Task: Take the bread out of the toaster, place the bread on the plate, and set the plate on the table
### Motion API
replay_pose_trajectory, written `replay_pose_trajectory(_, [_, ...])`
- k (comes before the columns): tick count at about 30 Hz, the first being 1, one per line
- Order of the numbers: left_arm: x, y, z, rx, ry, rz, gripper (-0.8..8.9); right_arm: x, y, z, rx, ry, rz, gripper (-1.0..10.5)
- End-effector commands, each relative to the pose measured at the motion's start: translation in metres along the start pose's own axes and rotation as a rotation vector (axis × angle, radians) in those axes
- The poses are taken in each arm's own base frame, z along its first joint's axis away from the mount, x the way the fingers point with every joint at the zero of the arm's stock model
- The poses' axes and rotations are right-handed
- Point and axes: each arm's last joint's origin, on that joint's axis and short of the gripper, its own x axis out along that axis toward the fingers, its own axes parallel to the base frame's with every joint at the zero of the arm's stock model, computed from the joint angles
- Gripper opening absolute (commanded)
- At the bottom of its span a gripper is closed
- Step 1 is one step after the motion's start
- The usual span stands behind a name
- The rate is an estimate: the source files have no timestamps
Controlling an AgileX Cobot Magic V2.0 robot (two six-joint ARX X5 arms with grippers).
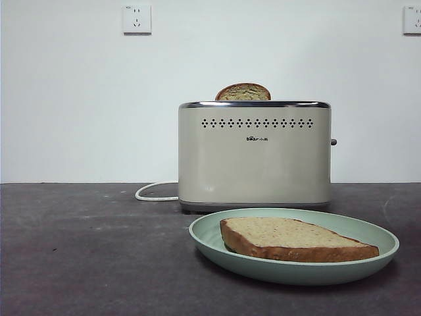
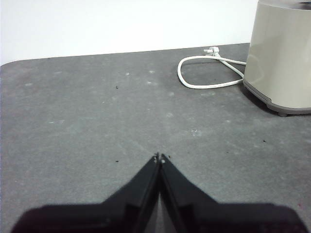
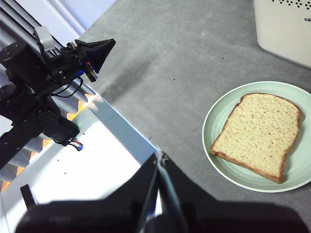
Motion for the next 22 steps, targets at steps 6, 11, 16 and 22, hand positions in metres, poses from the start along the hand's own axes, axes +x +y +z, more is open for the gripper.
replay_pose_trajectory(6, [0.001,0.0,-0.003,-0.005,0.004,0.003,-0.03,-0.014,-0.006,0.001,-0.164,-0.11,-0.155,0.0])
replay_pose_trajectory(11, [0.001,0.0,-0.003,-0.005,0.004,0.003,-0.04,-0.03,-0.015,-0.004,-0.144,-0.281,-0.325,0.0])
replay_pose_trajectory(16, [0.001,0.0,-0.003,-0.005,0.004,0.003,-0.03,-0.022,-0.032,-0.03,-0.202,-0.441,-0.461,0.0])
replay_pose_trajectory(22, [0.001,0.0,-0.003,-0.005,0.004,0.003,-0.04,0.019,-0.066,-0.077,-0.286,-0.582,-0.516,0.0])
